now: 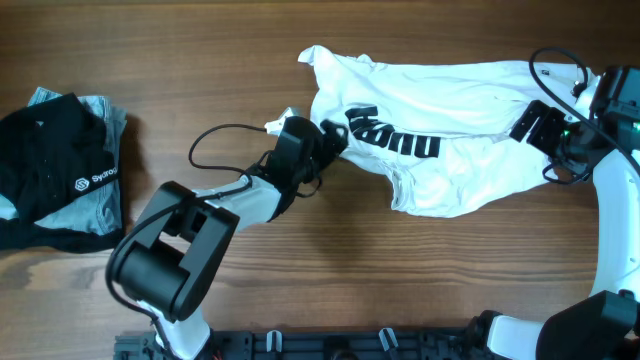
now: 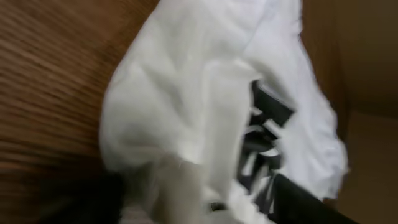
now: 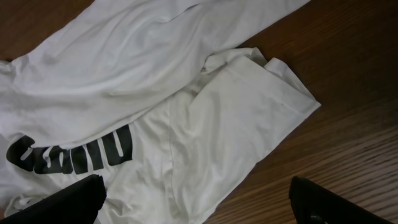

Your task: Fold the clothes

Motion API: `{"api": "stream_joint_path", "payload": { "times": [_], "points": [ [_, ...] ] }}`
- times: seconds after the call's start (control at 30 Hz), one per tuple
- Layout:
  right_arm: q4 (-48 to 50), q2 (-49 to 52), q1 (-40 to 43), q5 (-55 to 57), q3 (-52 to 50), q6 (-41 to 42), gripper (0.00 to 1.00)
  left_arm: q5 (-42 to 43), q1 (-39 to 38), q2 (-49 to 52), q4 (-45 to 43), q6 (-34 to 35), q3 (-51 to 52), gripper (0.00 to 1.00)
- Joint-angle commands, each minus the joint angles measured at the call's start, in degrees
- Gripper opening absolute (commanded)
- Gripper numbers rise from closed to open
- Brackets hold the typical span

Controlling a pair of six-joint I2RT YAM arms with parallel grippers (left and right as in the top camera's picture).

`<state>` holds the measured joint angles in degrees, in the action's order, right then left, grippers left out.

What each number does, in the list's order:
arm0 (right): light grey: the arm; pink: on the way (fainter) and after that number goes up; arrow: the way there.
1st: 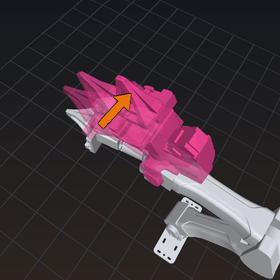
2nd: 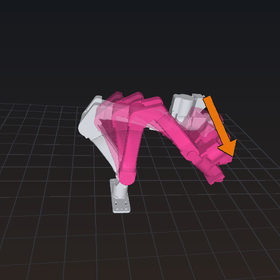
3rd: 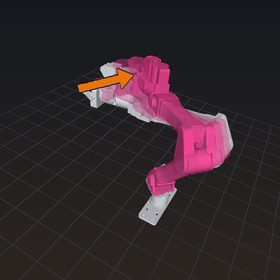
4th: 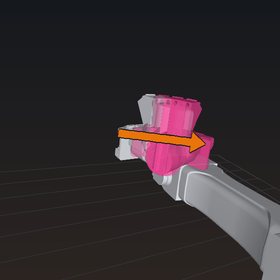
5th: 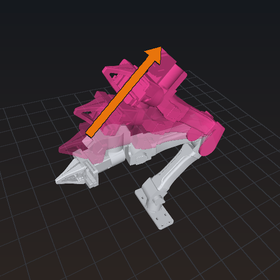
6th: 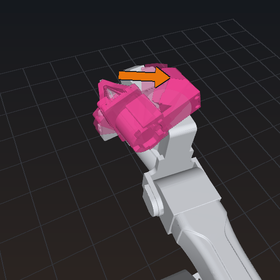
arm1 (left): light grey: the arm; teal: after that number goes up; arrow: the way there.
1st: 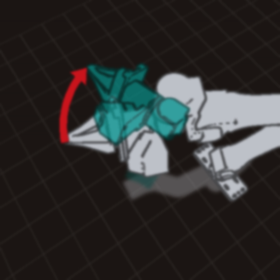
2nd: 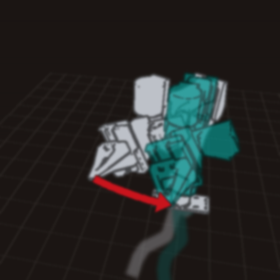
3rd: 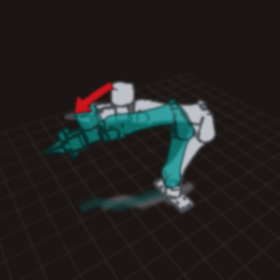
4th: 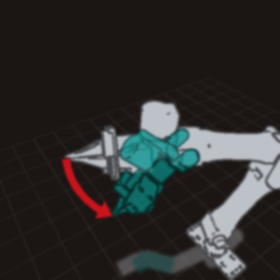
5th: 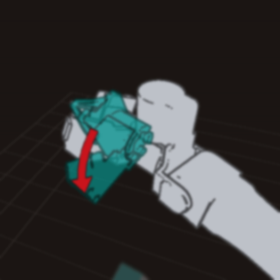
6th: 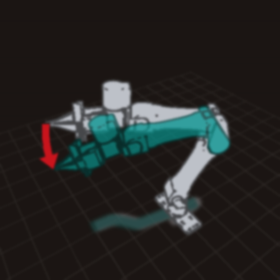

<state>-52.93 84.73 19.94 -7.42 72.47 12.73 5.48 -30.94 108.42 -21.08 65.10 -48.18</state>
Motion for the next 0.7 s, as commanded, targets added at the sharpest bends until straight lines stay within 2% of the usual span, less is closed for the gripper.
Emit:
{"api": "stream_joint_path", "payload": {
  "times": [0.0, 0.03, 0.07, 0.13, 0.23, 0.33, 0.43, 0.47, 0.5, 0.53, 0.57, 0.6, 0.67],
  "points": [
    [0.0, -0.8, 0.0, 0.3, 0.1, -0.7, 1.00, -1.8, -0.7, 4.4, 0.3, -0.3, 1.0, 0.44],
    [0.0, -0.8, 0.0, 0.3, 0.1, -0.7, 1.00, -2.3, -0.7, 4.4, 0.2, -0.3, 1.0, 0.11],
    [-0.1, -0.8, 0.0, 0.3, 0.1, -0.8, 1.00, -2.3, -0.5, 4.4, 0.2, -0.4, 1.0, 0.04],
    [-0.2, -0.8, 0.0, 0.3, 0.1, -0.8, 1.00, -1.9, 0.4, 3.7, 1.3, -2.5, 1.0, 0.04],
    [-0.3, -0.8, 0.0, 0.3, 0.1, -0.7, 1.00, -3.5, 4.0, -1.0, 8.2, -13.9, 1.0, 0.04],
    [-0.6, -0.8, 0.0, 0.3, 0.1, -0.7, 1.00, -6.8, 13.9, -8.8, 13.8, -20.3, 1.0, 0.04],
    [-1.2, -0.8, 0.0, -0.1, 0.1, -0.7, 1.00, -4.8, 27.3, -16.2, 13.9, -21.2, 0.5, 0.04],
    [-1.5, -0.8, 0.0, -0.1, 0.1, -0.7, 1.00, -2.6, 30.3, -17.2, 13.9, -21.2, 0.3, 0.09],
    [-1.8, -0.8, 0.0, -0.1, 0.1, -0.7, 1.00, 0.7, 32.7, -17.7, 13.9, -21.3, 0.3, 0.37],
    [-2.1, -0.8, 0.0, -0.1, 0.0, -0.7, 0.99, 5.0, 34.3, -17.8, 14.4, -21.3, 0.3, 0.59],
    [-2.4, -0.8, 0.0, -0.1, 0.0, -0.7, 1.00, 9.5, 35.1, -17.8, 16.0, -21.3, 0.3, 0.74],
    [-2.6, -0.8, 0.0, -0.1, 0.0, -0.7, 1.00, 13.2, 35.2, -17.8, 19.0, -21.3, 0.3, 1.00],
    [-3.4, -0.8, 0.0, -0.1, 0.0, -0.7, 1.00, 20.0, 33.3, -17.8, 28.4, -21.3, 0.3, 1.00]
  ]
}}
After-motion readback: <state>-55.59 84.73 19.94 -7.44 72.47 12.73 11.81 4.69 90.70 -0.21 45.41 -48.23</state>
